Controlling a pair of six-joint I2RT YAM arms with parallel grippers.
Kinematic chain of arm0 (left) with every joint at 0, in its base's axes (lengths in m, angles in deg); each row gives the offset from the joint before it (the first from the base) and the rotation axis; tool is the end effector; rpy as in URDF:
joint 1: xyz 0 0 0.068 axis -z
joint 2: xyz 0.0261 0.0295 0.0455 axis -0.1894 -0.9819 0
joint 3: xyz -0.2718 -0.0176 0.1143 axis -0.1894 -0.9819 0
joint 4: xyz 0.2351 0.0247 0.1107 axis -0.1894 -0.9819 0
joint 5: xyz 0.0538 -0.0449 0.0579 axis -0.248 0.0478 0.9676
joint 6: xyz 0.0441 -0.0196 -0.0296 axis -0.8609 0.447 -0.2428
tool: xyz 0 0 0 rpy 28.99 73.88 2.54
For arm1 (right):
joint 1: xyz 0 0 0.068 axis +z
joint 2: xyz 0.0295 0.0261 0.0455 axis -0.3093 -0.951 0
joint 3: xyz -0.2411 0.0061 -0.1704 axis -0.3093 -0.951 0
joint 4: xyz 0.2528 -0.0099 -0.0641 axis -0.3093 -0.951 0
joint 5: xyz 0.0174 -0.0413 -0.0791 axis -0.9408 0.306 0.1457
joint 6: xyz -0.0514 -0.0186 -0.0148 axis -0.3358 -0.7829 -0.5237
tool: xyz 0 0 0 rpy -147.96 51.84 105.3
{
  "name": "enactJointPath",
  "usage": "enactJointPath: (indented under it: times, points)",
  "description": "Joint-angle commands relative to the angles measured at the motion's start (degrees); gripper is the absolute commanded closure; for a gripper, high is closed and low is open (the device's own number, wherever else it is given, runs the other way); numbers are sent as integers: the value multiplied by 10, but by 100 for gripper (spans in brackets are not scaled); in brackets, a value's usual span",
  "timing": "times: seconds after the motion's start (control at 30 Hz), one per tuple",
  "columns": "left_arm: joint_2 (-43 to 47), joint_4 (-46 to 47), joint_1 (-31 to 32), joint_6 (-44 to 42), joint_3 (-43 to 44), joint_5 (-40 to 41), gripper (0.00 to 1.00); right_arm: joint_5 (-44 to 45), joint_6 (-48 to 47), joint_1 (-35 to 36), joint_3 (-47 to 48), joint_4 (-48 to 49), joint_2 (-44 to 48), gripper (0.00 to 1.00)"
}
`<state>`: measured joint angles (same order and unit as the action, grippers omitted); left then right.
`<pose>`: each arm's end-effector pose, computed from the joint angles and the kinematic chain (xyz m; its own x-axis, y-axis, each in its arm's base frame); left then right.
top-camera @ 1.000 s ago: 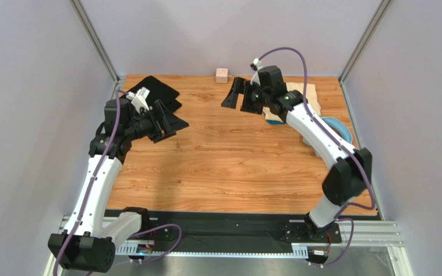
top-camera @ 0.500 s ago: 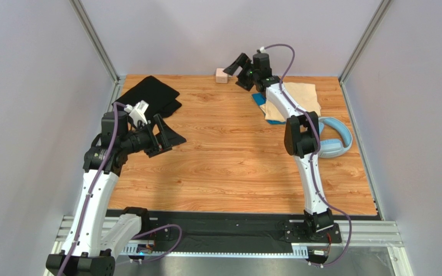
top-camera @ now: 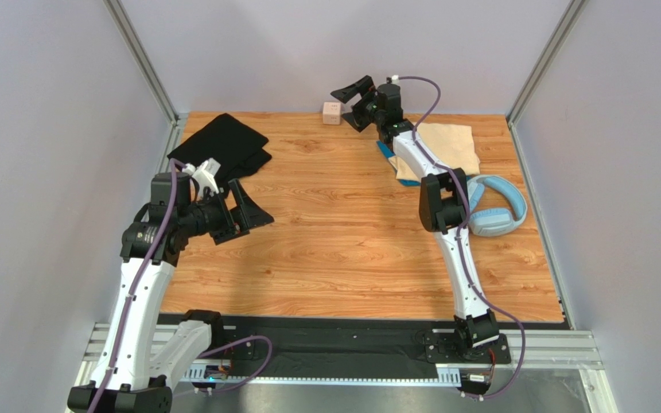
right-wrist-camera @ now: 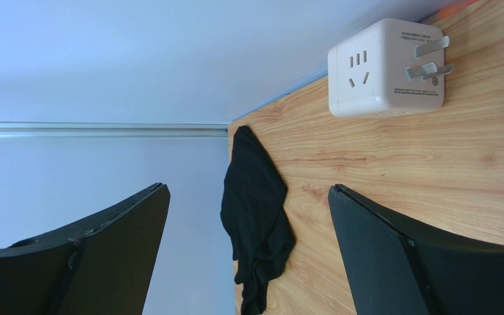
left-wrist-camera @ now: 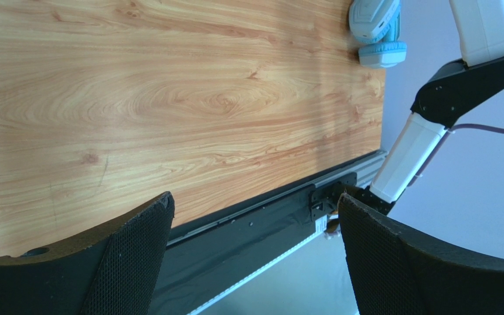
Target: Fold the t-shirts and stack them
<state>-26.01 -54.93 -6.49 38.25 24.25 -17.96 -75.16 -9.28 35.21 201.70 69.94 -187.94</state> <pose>0.1399 -0.0330 0.3640 -0.8209 -0.4063 -0.4012 0.0168 0.6851 -0.7283 0.6006 0.1981 0.2177 -0.6050 0.7399 -0.2941 0.0161 0.3807 0.9246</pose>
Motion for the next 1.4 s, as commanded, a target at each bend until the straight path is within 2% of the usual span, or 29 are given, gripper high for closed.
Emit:
enactJointPath:
  times: [0.0,0.2,0.43,0.57,0.67,0.83,1.07,1.37]
  points:
    - [4,-8,0,-5,28,25,0,4,47,-9,-15,55,10,0]
    - [1,-3,0,-4,13,51,0,27,71,-20,8,90,-23,0]
    - [-34,60,0,32,-6,65,0,39,98,-20,8,105,-67,0]
    - [-41,59,0,36,-6,56,0,50,112,-12,45,105,-110,0]
    - [-13,58,0,45,-15,66,0,71,117,-2,96,84,-146,0]
    - [11,48,0,57,-30,81,0,94,146,3,97,105,-176,0]
    - [-3,47,0,59,-33,85,0,102,161,11,101,107,-204,0]
    - [-9,35,0,52,-18,96,1,162,204,24,130,107,-238,0]
